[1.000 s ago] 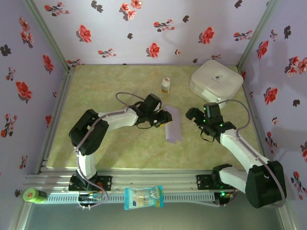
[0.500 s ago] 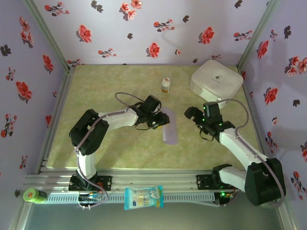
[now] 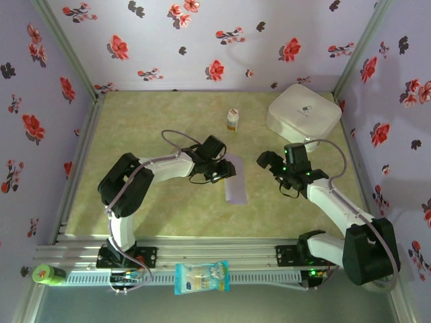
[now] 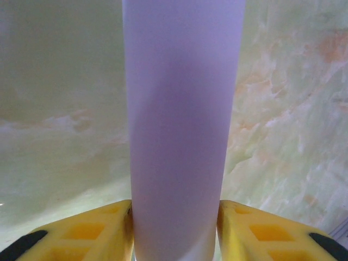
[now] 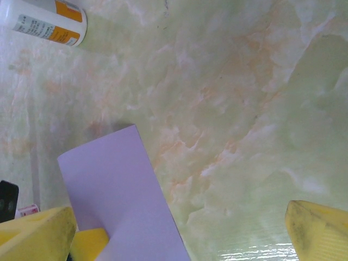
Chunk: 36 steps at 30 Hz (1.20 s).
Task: Fold a paper plane with a square sheet of paper (pick it up from the middle)
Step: First fold the square sheet of paper in half at the center of the table.
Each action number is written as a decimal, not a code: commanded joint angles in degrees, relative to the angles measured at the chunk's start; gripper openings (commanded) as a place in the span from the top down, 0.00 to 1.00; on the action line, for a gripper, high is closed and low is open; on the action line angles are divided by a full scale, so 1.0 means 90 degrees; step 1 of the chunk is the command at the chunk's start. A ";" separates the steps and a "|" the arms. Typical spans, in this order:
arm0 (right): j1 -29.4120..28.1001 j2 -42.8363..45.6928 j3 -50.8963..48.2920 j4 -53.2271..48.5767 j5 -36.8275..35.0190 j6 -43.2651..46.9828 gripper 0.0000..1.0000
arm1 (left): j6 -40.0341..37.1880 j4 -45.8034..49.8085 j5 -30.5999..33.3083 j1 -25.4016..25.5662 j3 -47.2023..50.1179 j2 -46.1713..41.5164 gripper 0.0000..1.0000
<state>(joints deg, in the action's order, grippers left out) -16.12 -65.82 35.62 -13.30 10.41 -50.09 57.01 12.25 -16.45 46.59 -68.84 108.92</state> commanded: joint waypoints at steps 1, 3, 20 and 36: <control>0.0043 -0.0025 0.0130 0.0080 0.0134 -0.0021 0.01 | -0.0219 0.0269 0.0189 -0.0040 -0.0117 0.0147 0.56; 0.0036 -0.0058 0.0144 0.0091 0.0195 -0.0040 0.01 | -0.0238 0.0306 0.0208 -0.0038 -0.0124 0.0170 0.55; 0.0035 -0.0383 0.0202 0.0179 0.0424 -0.0118 0.01 | -0.0703 0.0734 0.0206 0.0010 -0.0485 0.0469 0.54; 0.0035 -0.0349 0.0129 0.0185 0.0411 -0.0138 0.01 | -0.0827 0.1109 0.0472 0.0012 -0.0624 0.0469 0.49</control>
<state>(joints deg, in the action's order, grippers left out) -16.10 -69.08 35.94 -11.94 13.80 -50.15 51.27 19.66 -13.74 46.61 -72.64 112.25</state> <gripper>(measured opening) 0.993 0.508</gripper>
